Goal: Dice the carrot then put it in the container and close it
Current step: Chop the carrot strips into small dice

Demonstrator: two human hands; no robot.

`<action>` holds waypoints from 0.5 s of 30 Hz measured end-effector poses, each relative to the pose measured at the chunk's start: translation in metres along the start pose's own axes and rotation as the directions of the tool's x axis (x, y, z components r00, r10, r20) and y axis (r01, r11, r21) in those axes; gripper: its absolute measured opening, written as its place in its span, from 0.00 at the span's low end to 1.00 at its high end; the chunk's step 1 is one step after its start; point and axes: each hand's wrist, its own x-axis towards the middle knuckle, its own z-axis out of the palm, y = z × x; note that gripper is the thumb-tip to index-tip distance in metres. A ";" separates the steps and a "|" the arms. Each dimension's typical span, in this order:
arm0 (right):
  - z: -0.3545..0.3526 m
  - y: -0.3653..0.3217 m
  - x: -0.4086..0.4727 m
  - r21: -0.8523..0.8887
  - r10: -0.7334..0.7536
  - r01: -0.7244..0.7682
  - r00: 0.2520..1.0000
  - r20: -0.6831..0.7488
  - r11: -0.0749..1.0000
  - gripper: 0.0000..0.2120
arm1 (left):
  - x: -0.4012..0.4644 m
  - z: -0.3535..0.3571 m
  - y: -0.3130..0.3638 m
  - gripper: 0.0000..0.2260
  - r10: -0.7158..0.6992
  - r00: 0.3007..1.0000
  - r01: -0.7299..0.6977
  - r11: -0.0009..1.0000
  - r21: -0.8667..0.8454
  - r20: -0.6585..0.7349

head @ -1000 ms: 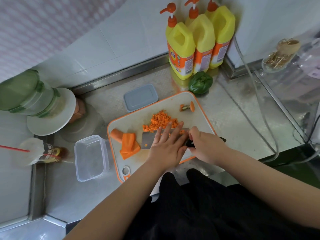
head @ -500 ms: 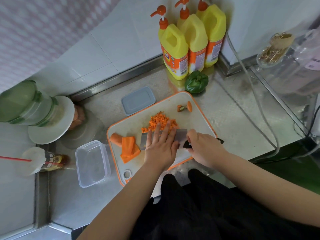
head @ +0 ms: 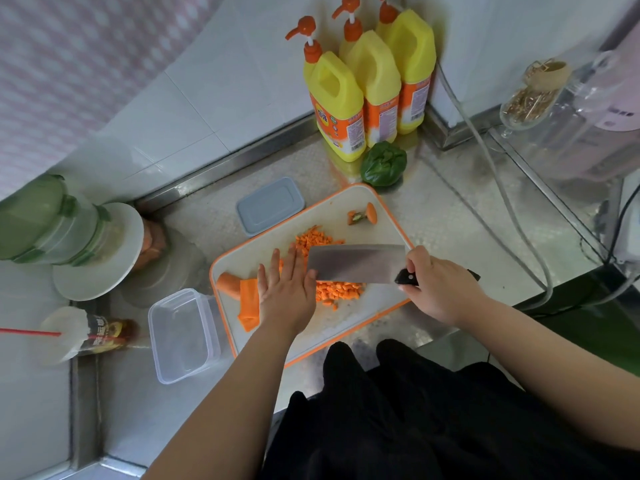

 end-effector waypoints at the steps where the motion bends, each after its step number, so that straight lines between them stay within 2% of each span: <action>1: 0.000 0.002 0.000 0.016 0.032 -0.032 0.999 -0.007 0.999 0.16 | 0.001 -0.001 0.000 0.27 -0.015 1.000 0.015 0.999 -0.044 0.006; 3: -0.003 0.003 0.001 0.062 0.101 -0.102 0.995 0.023 0.993 0.16 | 0.002 -0.004 0.000 0.24 -0.044 0.999 0.042 0.984 -0.171 -0.009; 6: -0.004 0.000 0.005 0.224 0.166 -0.189 0.979 0.118 0.956 0.16 | 0.002 -0.011 0.002 0.21 -0.107 0.987 0.052 0.919 -0.391 -0.120; 8: -0.006 -0.005 0.008 0.395 0.198 -0.270 0.957 0.213 0.878 0.15 | -0.003 -0.022 0.007 0.18 -0.125 0.983 0.035 0.843 -0.536 -0.132; 10: -0.007 -0.010 0.010 0.512 0.206 -0.324 0.939 0.274 0.795 0.14 | -0.010 -0.034 0.013 0.19 -0.108 0.991 0.032 0.756 -0.653 -0.077; 12: -0.007 -0.013 0.013 0.569 0.207 -0.337 0.937 0.282 0.750 0.13 | -0.011 -0.037 0.014 0.19 -0.100 0.994 0.051 0.740 -0.670 -0.035; 15: -0.007 -0.017 0.016 0.608 0.195 -0.333 0.939 0.283 0.721 0.12 | -0.009 -0.035 0.006 0.17 -0.214 0.975 0.126 0.758 -0.640 -0.061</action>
